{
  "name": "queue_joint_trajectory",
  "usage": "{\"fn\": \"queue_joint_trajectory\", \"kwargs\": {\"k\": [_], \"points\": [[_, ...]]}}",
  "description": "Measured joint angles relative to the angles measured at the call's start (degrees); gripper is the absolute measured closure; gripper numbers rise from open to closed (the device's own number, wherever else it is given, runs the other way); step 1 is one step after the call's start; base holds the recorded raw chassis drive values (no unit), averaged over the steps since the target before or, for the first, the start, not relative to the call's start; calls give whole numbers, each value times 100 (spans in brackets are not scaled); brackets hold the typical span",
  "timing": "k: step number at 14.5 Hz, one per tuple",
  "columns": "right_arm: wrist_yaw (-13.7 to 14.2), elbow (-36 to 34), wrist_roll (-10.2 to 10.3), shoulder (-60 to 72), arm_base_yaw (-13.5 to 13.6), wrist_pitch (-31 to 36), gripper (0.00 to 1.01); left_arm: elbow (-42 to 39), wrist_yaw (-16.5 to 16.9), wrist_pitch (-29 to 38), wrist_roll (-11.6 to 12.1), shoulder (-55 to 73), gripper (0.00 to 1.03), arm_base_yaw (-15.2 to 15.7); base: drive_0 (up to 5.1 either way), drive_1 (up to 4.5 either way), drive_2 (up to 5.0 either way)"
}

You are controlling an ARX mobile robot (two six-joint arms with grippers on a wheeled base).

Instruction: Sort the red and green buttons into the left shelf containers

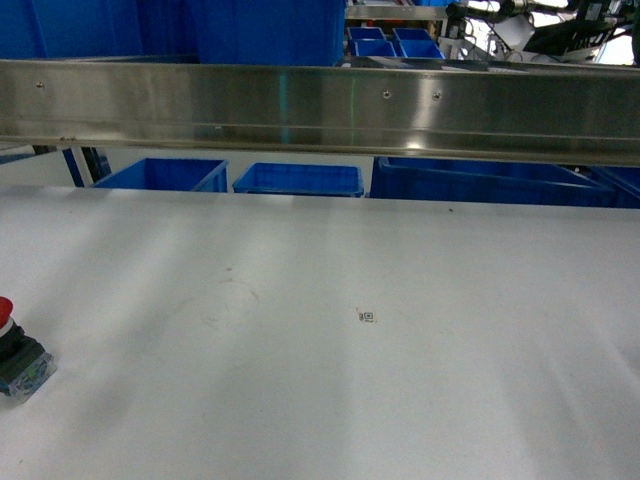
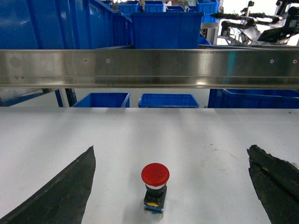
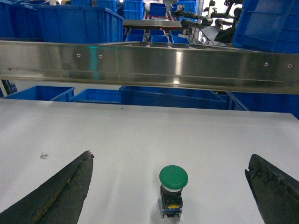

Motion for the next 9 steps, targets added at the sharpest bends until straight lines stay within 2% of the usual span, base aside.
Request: {"fn": "queue_joint_trajectory", "kwargs": {"k": [9], "points": [[0, 0, 0, 0, 0, 0, 3, 0, 0, 0, 0, 2, 5, 0, 0, 0, 0]]}}
